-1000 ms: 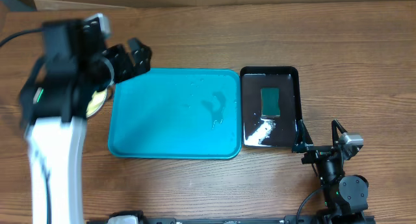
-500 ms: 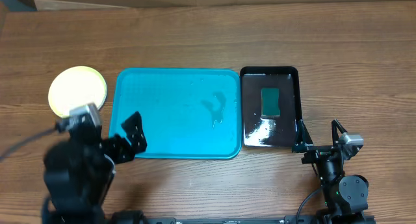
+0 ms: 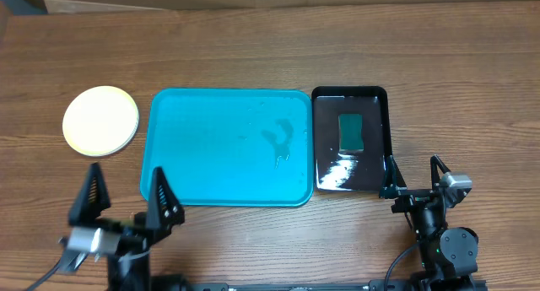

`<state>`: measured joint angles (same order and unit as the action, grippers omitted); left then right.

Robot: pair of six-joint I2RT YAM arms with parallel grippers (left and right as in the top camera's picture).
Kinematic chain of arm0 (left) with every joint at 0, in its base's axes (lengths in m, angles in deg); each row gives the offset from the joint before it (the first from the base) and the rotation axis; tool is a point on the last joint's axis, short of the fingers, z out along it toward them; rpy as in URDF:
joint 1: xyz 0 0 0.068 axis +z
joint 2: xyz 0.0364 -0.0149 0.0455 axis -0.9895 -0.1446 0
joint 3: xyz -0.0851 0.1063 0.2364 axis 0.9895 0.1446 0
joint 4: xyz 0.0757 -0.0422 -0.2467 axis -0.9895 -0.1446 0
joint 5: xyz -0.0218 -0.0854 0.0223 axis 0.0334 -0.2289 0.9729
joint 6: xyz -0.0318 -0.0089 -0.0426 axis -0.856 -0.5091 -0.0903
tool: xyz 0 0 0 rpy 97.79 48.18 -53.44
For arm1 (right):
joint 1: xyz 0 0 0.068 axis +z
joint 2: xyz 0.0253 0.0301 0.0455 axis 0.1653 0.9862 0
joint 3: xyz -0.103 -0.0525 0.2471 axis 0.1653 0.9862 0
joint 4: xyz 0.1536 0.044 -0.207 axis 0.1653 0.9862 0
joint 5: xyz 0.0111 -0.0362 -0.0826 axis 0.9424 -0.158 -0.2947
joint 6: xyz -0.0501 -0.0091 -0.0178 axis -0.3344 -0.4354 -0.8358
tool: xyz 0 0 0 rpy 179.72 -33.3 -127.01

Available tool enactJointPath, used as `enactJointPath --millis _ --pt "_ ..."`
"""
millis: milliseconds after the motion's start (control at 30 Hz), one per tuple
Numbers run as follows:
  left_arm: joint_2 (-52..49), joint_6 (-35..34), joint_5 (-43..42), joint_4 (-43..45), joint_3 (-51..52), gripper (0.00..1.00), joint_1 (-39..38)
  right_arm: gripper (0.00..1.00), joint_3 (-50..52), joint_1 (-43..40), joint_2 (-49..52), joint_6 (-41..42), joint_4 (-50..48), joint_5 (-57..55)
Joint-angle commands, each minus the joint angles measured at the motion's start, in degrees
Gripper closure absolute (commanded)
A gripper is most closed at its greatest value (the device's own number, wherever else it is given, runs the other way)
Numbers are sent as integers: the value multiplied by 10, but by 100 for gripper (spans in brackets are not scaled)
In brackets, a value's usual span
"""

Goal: Clean dirty plates on tray and stack at the side

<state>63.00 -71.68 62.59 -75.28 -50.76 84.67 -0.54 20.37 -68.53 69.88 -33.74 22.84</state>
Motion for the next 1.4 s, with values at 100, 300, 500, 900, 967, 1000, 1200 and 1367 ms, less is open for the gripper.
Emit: enactJointPath --millis 100,300,500,900,967,1000,1200,1367 --pt "4 10 4 3 115 0 -4 0 6 -2 -3 -2 -3 3" --pt "4 7 20 1 192 0 -3 0 6 -2 -3 -2 -3 3" --pt "4 15 70 -70 224 0 -4 0 6 -2 -3 -2 -3 3" --pt "3 47 59 -74 223 0 -4 0 6 -2 -3 -2 -3 3" --pt "3 47 59 -74 223 0 -4 0 6 -2 -3 -2 -3 3" --pt "3 47 59 -74 223 0 -4 0 6 -2 -3 -2 -3 3" --pt "3 47 59 -74 223 0 -4 0 6 -2 -3 -2 -3 3" --pt "3 47 59 -74 223 0 -4 0 6 -2 -3 -2 -3 3"
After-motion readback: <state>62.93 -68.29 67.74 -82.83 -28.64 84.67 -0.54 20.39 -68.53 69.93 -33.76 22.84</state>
